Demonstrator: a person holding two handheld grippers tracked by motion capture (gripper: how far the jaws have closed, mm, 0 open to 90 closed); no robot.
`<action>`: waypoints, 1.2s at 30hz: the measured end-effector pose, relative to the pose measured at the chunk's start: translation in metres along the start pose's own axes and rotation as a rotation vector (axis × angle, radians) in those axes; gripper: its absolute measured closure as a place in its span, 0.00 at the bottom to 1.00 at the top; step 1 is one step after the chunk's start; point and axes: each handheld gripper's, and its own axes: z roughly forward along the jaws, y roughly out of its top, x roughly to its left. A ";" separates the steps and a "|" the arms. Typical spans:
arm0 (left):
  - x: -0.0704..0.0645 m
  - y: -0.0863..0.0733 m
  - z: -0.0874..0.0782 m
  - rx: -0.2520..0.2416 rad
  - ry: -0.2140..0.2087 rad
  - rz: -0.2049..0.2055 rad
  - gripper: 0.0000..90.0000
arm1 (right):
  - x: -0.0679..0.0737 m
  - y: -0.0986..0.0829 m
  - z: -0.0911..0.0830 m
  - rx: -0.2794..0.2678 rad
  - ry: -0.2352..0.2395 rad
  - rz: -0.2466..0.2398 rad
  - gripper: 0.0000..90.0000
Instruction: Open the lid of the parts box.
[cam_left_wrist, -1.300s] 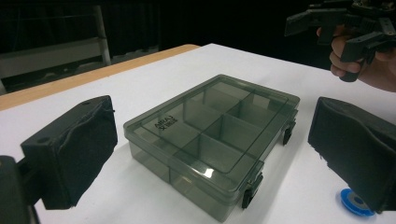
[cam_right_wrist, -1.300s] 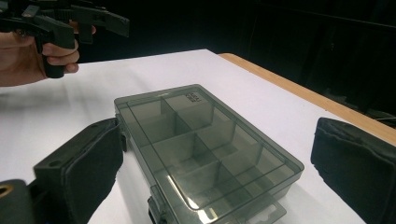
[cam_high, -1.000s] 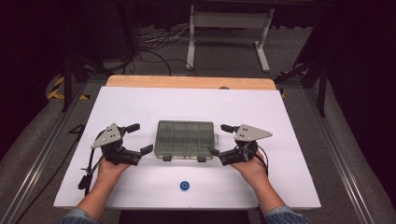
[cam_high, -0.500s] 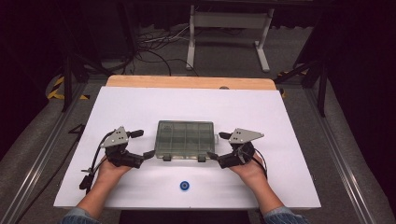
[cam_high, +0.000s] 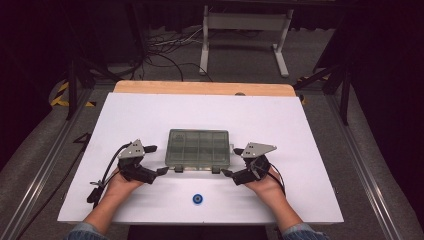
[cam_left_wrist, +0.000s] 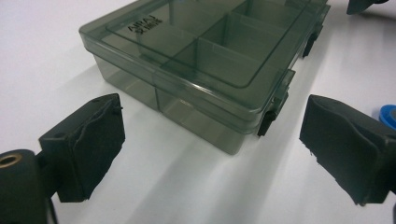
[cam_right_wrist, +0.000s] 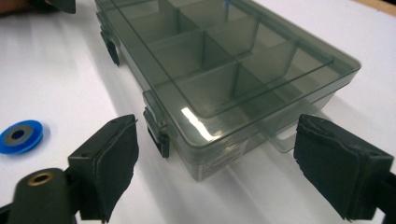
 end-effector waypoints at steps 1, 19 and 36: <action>0.001 -0.001 0.001 0.006 0.002 0.007 0.08 | 0.000 -0.001 0.001 0.006 0.001 0.000 0.16; -0.005 -0.002 0.000 0.078 -0.034 0.031 0.41 | 0.001 -0.007 -0.001 0.055 0.018 -0.004 0.46; -0.007 -0.002 0.000 0.106 -0.049 0.063 0.74 | 0.000 -0.008 -0.004 0.070 0.035 0.001 0.73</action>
